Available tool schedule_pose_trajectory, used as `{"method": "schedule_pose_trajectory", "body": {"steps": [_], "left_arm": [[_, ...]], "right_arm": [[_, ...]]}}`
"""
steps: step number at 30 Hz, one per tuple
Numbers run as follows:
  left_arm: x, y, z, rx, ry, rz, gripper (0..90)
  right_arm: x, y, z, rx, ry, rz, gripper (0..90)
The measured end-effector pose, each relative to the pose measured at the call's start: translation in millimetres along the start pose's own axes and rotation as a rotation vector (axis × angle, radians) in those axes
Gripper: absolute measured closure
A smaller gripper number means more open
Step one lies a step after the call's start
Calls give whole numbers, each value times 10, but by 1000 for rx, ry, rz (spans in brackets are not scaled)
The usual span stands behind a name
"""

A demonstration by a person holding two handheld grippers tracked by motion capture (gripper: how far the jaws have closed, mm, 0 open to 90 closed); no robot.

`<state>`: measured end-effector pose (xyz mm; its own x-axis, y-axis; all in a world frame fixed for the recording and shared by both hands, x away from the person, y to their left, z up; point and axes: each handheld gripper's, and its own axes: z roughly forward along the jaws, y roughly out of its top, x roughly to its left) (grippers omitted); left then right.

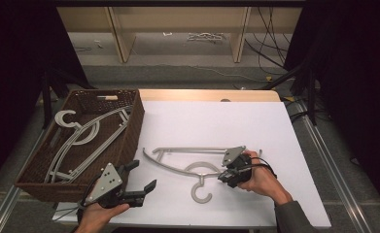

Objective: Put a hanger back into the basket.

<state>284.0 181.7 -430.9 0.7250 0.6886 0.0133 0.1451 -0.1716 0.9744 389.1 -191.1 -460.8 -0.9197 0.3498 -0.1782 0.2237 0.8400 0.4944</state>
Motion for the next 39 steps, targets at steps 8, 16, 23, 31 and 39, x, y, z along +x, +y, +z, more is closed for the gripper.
{"method": "schedule_pose_trajectory", "body": {"steps": [8,16,23,31,39], "left_arm": [[0,0,5,-3,0,4,170],[-10,-6,8,0,-3,5,171],[-8,-11,10,4,-2,5,171],[-8,-17,19,8,-4,15,172],[-7,-24,16,17,-4,22,178]], "right_arm": [[-56,47,98,59,62,1,528],[-107,124,110,131,116,17,596],[-156,171,142,173,153,31,606],[-155,237,157,217,172,-15,654],[-133,258,163,220,195,-81,726]]}}
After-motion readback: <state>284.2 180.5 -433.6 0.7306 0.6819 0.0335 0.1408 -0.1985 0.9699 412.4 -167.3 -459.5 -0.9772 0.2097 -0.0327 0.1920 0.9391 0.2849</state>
